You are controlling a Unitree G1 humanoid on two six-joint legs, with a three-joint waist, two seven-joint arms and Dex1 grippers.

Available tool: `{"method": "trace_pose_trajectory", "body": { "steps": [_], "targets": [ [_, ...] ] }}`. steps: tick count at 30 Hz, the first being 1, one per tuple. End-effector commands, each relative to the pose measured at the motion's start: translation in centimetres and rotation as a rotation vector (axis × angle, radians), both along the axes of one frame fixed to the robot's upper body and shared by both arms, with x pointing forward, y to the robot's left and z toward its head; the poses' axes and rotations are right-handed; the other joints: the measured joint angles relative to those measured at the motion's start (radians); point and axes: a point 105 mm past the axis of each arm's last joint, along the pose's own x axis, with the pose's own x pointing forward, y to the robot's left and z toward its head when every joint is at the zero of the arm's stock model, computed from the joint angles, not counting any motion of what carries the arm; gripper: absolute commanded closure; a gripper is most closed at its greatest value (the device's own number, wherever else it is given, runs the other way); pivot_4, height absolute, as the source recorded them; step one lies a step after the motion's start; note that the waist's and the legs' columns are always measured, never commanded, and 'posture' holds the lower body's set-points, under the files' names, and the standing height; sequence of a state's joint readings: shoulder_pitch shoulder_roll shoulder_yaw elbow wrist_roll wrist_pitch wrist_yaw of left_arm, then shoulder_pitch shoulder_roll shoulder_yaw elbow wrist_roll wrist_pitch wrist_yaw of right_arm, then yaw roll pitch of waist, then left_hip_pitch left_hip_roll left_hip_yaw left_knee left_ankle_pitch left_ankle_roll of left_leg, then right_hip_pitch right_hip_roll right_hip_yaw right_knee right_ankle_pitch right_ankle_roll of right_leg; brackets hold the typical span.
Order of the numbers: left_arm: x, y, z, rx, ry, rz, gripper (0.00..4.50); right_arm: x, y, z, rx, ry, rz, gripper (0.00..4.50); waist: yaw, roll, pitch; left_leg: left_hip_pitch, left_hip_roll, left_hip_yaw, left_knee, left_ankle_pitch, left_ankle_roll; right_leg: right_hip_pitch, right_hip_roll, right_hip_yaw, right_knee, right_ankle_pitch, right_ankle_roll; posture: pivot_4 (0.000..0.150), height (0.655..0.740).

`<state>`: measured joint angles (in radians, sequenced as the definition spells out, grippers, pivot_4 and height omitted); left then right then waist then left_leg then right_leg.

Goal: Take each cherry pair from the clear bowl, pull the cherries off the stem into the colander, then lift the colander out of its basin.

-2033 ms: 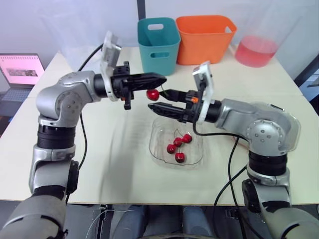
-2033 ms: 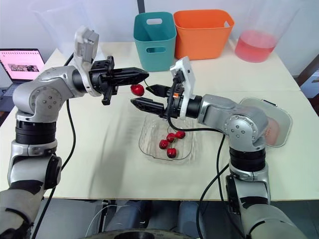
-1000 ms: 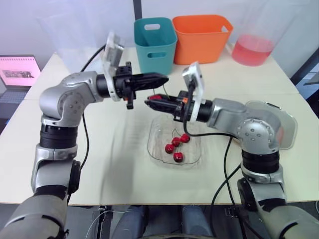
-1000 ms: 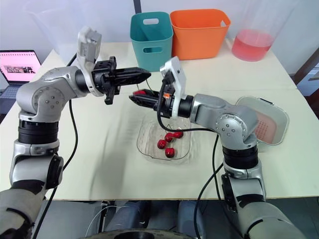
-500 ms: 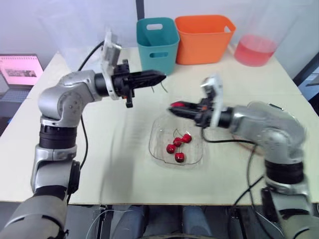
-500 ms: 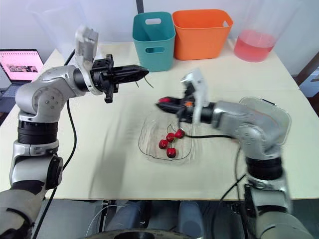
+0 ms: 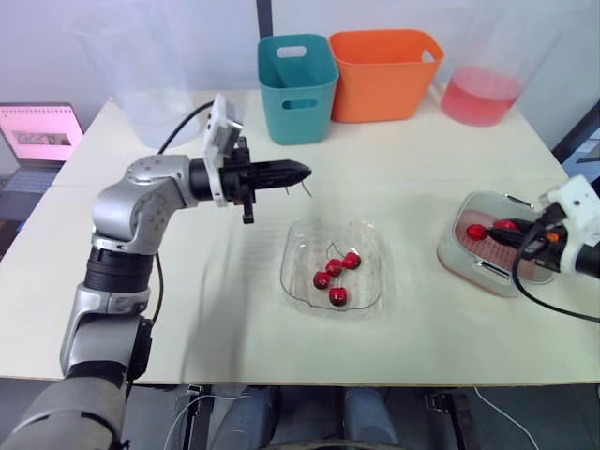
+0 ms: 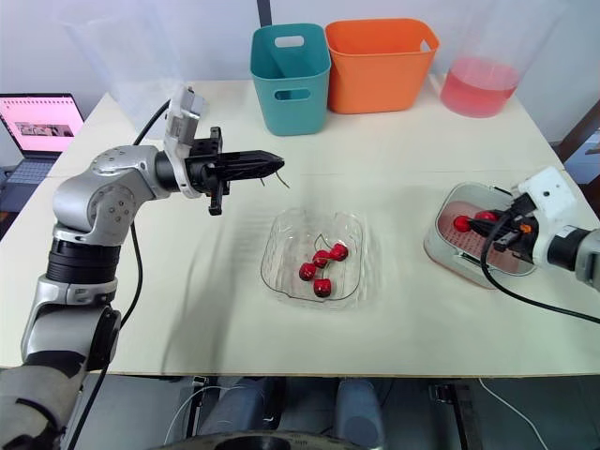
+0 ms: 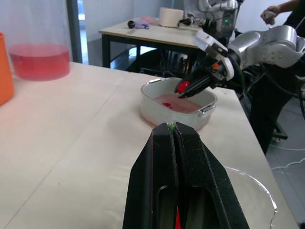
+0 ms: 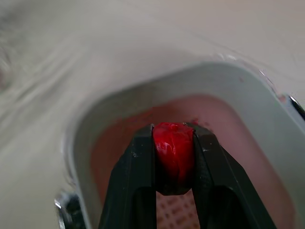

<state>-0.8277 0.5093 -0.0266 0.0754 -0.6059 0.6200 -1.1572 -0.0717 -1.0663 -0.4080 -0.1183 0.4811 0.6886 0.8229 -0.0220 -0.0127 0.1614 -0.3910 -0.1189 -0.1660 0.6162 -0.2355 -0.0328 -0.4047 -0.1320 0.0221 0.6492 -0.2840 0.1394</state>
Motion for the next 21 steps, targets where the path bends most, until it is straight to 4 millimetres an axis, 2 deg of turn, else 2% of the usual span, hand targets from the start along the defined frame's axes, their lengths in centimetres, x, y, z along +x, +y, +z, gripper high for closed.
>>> {"method": "trace_pose_trajectory", "body": {
  "steps": [1, 3, 5, 8, 11, 13, 15, 17, 20, 21],
  "targets": [
    [-0.3, 0.0, 0.9, -0.001, -0.051, -0.013, 4.5, 0.0, -0.6, 1.0, -0.019, -0.066, -0.017, 3.43, 0.003, 0.0, 0.0, 0.0, 0.0, 0.0, 0.0, 0.0, 0.0, 0.0, 0.0, 0.0, 0.0, 0.0, 0.0, 0.15, 0.74],
    [-0.3, 0.0, 0.9, 0.002, -0.051, -0.013, 4.5, 0.0, -0.7, 0.9, -0.02, -0.062, -0.022, 2.65, 0.007, 0.0, 0.0, 0.0, 0.0, 0.0, 0.0, 0.0, -0.001, 0.001, 0.0, 0.0, 0.0, 0.0, 0.0, 0.15, 0.74],
    [-0.3, 0.0, 0.8, 0.005, -0.051, -0.012, 4.5, -0.1, -0.9, 1.0, -0.024, -0.059, -0.028, 1.61, 0.009, 0.0, 0.0, 0.0, -0.001, 0.0, 0.001, 0.0, -0.001, 0.001, 0.0, 0.0, 0.0, 0.0, 0.0, 0.15, 0.74],
    [-0.2, 0.6, 1.0, 0.01, -0.057, 0.011, 4.5, 0.2, -0.9, 2.3, -0.023, -0.089, -0.024, 0.1, 0.009, 0.0, 0.0, 0.0, -0.001, -0.001, 0.001, 0.0, -0.001, 0.001, -0.001, 0.0, -0.001, 0.0, 0.0, 0.15, 0.74],
    [0.2, 1.5, 1.1, 0.016, -0.06, 0.056, 4.5, 0.8, 0.0, 4.4, 0.003, -0.155, 0.007, 0.1, 0.001, 0.0, 0.0, 0.0, 0.0, -0.001, 0.001, 0.001, -0.001, 0.0, 0.0, 0.0, 0.0, 0.0, 0.0, 0.15, 0.74],
    [0.4, 2.2, 1.4, -0.002, -0.052, 0.101, 4.5, 1.2, 2.0, 6.0, 0.066, -0.193, 0.071, 0.1, 0.0, 0.0, 0.0, 0.0, 0.001, -0.001, 0.0, 0.001, -0.001, 0.001, 0.0, 0.0, -0.001, 0.0, 0.0, 0.15, 0.74],
    [0.7, 4.1, 1.3, -0.016, -0.018, 0.193, 4.5, 1.2, 7.1, 7.7, 0.166, -0.215, 0.257, 0.1, -0.006, 0.001, 0.0, 0.0, 0.002, -0.001, 0.0, 0.0, -0.001, 0.0, 0.001, 0.0, -0.001, 0.0, 0.0, 0.15, 0.74],
    [0.8, 5.7, 0.8, -0.015, 0.019, 0.27, 4.5, 0.8, 11.1, 8.5, 0.226, -0.21, 0.403, 0.1, -0.016, 0.0, 0.0, 0.001, 0.004, -0.001, -0.001, 0.0, -0.001, 0.0, 0.003, 0.001, -0.001, 0.0, 0.0, 0.15, 0.74],
    [0.6, 9.1, -1.0, -0.032, 0.151, 0.408, 4.5, -0.3, 17.7, 8.9, 0.282, -0.184, 0.636, 0.1, -0.025, 0.0, 0.0, 0.0, 0.007, -0.002, -0.001, 0.0, -0.001, 0.0, 0.005, 0.0, -0.002, 0.0, -0.001, 0.15, 0.74],
    [0.5, 10.0, -1.6, -0.036, 0.189, 0.437, 4.5, -0.6, 19.3, 8.9, 0.284, -0.175, 0.688, 0.1, -0.025, 0.0, 0.0, 0.0, 0.008, -0.002, -0.002, 0.0, -0.001, -0.001, 0.006, 0.001, -0.001, 0.001, -0.001, 0.15, 0.74]
  ]
}}
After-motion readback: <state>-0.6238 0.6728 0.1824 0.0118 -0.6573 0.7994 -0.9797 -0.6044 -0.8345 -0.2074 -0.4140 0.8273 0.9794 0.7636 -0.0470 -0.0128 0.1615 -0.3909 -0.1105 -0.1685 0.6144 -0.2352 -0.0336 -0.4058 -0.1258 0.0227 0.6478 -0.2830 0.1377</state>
